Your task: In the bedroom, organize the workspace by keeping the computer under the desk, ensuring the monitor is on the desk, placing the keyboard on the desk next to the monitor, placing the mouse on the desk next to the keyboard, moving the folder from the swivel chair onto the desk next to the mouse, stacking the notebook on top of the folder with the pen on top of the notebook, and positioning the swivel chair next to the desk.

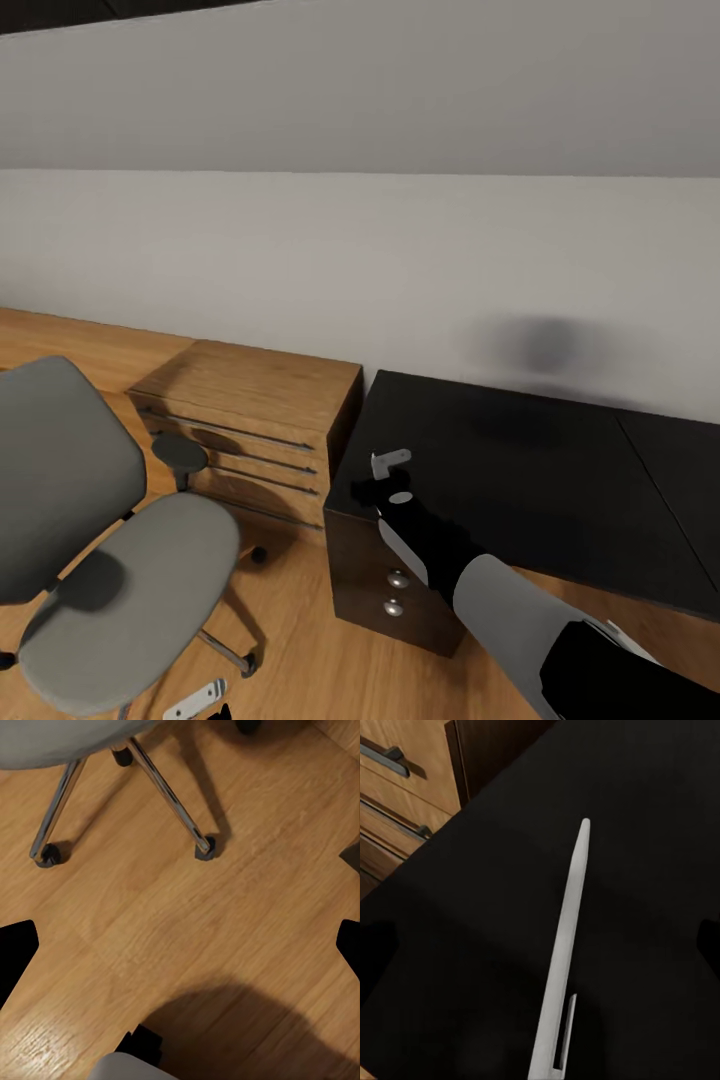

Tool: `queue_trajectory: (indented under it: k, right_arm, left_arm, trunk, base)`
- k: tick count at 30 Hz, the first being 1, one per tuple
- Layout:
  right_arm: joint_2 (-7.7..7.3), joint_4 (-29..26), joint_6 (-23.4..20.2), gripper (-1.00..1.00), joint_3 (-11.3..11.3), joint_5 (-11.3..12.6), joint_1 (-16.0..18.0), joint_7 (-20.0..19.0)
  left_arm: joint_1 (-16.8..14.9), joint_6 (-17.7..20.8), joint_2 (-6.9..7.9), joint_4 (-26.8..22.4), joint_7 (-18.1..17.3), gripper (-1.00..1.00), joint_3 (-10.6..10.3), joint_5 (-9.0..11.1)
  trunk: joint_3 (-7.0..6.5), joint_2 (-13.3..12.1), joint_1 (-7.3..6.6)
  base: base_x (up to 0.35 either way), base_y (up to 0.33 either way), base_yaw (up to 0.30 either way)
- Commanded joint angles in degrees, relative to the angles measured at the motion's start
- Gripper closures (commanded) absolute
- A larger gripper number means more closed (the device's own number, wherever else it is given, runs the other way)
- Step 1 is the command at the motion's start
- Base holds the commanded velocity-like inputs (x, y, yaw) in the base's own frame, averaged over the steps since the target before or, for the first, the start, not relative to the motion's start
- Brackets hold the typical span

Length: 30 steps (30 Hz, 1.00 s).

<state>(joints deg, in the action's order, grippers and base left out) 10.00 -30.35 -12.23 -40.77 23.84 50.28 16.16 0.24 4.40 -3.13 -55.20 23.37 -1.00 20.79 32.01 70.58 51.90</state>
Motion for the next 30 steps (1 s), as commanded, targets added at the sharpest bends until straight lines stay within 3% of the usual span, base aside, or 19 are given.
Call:
queue_trajectory:
  k: [1, 21, 30]
  right_arm:
    - [0.00, -0.04, -0.24, -1.00, -0.34, 0.31, 0.08, 0.46]
    - [0.00, 0.23, -0.78, -1.00, -0.23, 0.32, 0.08, 0.61]
    - [0.00, 0.28, -3.30, -1.00, -0.08, 3.22, 0.08, 0.77]
  left_arm:
    - [0.02, 0.26, 0.03, -0.17, 0.36, -1.00, -0.11, 0.30]
    - [0.02, 0.26, -0.03, -0.17, 0.36, -1.00, -0.15, 0.30]
    - [0.02, 0.26, 0.04, -0.17, 0.36, -1.00, -0.15, 0.30]
  trunk:
    - [0.24, 0.45, 0.23]
    - [3.83, 8.47, 4.62]
    - [5.44, 12.08, 6.60]
  base:
    - [0.000, 0.000, 0.013]
    - [0.000, 0.000, 0.001]
    - [0.000, 0.000, 0.000]
